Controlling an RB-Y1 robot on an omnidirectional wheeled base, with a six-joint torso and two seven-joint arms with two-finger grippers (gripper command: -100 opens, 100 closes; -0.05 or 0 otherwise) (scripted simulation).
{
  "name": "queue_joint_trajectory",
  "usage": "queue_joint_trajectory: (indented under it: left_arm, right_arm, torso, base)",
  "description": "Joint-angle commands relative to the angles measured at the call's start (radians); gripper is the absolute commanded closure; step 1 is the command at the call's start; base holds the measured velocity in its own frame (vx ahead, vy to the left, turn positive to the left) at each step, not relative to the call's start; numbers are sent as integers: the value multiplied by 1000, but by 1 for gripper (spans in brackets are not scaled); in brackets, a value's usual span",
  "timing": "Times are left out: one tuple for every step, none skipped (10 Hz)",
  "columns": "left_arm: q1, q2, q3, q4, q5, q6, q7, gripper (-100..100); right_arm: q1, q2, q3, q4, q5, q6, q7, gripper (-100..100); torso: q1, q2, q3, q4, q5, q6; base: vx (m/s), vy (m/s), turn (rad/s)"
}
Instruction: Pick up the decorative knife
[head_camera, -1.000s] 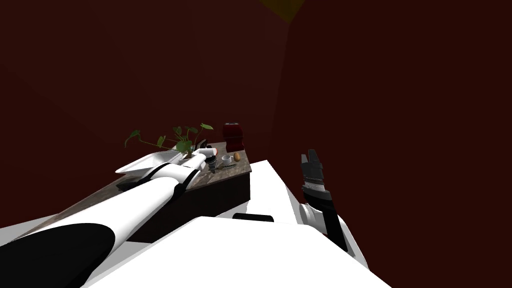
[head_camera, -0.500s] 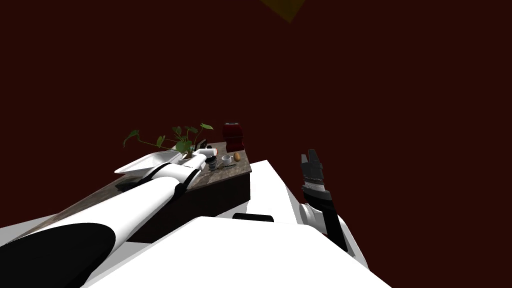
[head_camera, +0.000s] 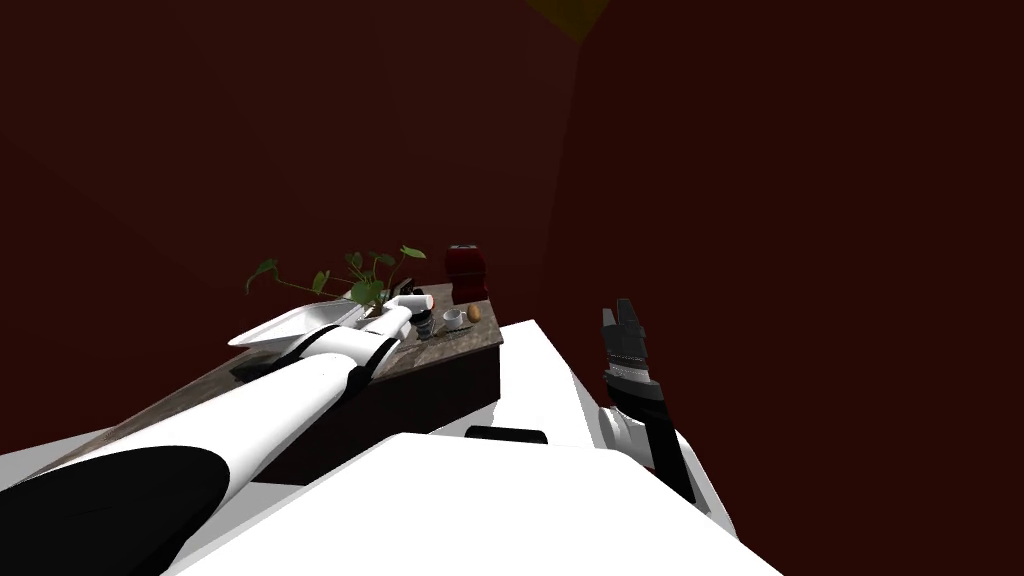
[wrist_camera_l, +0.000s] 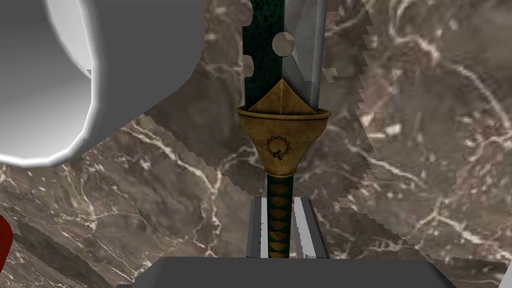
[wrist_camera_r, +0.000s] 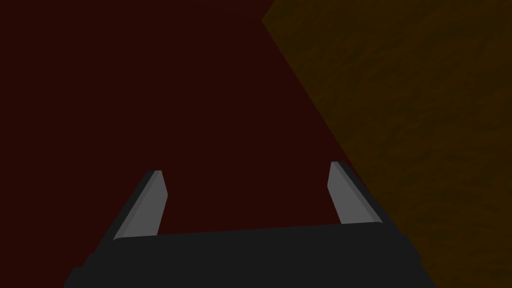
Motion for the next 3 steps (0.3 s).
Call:
queue_joint_trajectory:
  left_arm:
    - [-27, 4, -4, 33, 3, 2, -9, 100]
    - [-21, 4, -3, 23, 2, 6, -5, 100]
    - [-23, 4, -3, 28, 3, 4, -7, 0]
  right_arm:
    - [0, 0, 0, 0, 0, 0, 0, 0]
    - [0, 0, 0, 0, 0, 0, 0, 0]
    - [0, 0, 0, 0, 0, 0, 0, 0]
  torso:
    - [0, 0, 0, 0, 0, 0]
    - [-1, 1, 0, 0, 0, 0]
    - [0, 0, 0, -1, 1, 0]
  base:
    - [-27, -21, 4]
    - [-10, -8, 1]
    - [0, 0, 0]
